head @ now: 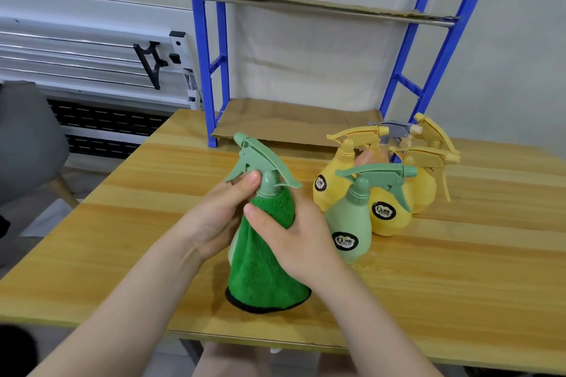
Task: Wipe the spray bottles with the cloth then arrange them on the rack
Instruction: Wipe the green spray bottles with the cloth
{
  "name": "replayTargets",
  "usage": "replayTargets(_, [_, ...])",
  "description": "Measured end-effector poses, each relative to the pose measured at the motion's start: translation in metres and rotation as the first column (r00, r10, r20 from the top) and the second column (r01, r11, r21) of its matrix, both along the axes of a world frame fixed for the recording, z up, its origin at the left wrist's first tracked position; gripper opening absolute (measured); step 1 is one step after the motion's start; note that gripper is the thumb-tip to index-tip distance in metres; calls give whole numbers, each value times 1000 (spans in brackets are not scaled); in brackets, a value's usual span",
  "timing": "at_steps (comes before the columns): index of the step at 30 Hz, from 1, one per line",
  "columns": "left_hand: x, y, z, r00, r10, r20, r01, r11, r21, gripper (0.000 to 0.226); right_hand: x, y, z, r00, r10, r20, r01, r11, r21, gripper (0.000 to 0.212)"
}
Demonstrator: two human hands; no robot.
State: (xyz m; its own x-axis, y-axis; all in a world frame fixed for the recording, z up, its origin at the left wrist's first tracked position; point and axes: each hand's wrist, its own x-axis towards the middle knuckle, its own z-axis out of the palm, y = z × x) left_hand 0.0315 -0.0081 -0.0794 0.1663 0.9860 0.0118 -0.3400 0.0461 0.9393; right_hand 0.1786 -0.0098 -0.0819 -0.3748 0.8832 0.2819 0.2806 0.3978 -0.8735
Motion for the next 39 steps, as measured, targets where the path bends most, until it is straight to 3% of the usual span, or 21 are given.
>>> replayTargets(3, [3,0,-1,995,2,-97,1,1000,25,70,6,2,0,998,-55,2,55,998,32,31])
replayTargets(9, [8,-14,5,943,251,-217,-207,956,206,32,9,10,8,964,-238,122,223,967,122,30])
replayTargets(14, [23,-13,10,857,404,-319,-313,901,301,30,-1,5,1,915,-324,240,260,930,261,32])
replayTargets(20, [29,-9,11,869,445,-217,-391,886,248,29,-8,5,-8,862,-449,234,307,831,464,49])
replayTargets(26, [20,-8,14,871,491,-13,-475,850,230,34,0,4,-18,915,-320,247,216,903,371,77])
replayTargets(31, [12,-5,11,848,521,101,-530,826,191,20,9,-6,-35,947,-222,234,163,955,247,93])
replayTargets(36, [9,-3,15,811,496,308,-548,830,104,12,15,-16,-48,979,-119,163,104,990,95,97])
replayTargets(39, [8,-2,20,827,483,287,-535,834,138,10,13,-20,-51,984,-108,144,97,992,81,98])
